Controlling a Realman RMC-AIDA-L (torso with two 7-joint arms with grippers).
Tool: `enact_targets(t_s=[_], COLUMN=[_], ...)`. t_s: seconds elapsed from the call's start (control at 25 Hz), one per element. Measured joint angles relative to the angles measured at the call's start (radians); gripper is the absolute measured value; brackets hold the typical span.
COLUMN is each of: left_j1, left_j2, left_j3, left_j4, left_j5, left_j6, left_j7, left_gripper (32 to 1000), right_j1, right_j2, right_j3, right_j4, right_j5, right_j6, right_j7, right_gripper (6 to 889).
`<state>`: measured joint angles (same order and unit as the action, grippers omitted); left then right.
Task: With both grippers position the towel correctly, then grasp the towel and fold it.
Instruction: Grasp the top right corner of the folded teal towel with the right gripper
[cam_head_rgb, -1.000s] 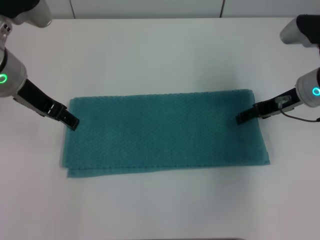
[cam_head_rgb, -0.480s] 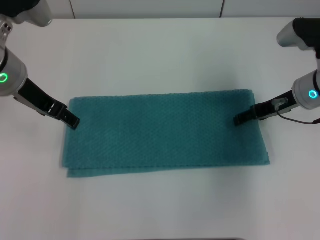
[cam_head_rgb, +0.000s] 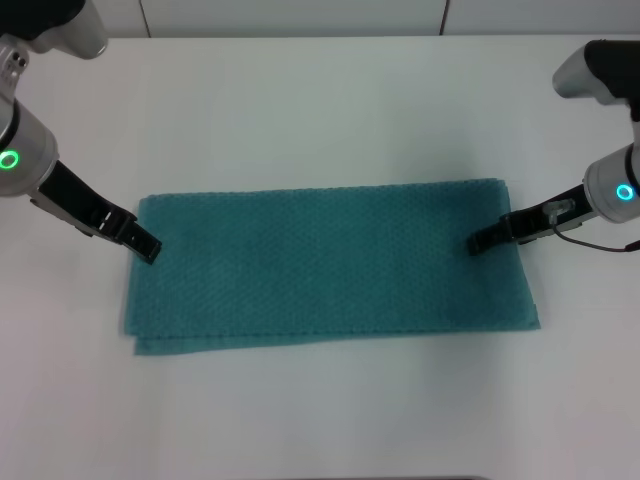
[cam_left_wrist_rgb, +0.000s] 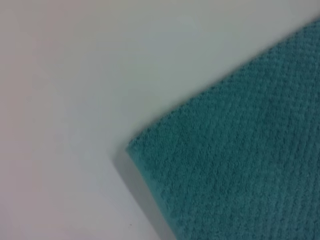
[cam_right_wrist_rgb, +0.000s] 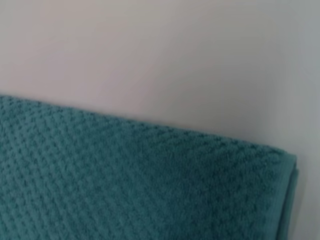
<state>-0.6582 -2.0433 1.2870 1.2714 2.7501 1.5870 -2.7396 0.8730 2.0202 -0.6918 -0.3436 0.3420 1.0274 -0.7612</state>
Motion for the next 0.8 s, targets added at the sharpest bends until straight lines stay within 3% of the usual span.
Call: enact_targets(t_s=[0.44,0.8], left_j1=[-0.001,-0.001], left_j2=[0.0,0.0], left_j3=[0.0,0.0], left_j4=[0.0,0.0], left_j5=[0.001,-0.001], left_j6=[0.001,0.001], left_j7=[-0.001,0.001], left_gripper=[893,893], right_j1=[0.001,0.0], right_j2=[0.001,0.002], right_j3=[-0.006,-0.006], right_j4=[0.014,0.014], right_j5=[0.0,0.0], right_j6=[-0.011,-0.012], right_j7=[-0.002,-0.006], right_gripper=[797,438])
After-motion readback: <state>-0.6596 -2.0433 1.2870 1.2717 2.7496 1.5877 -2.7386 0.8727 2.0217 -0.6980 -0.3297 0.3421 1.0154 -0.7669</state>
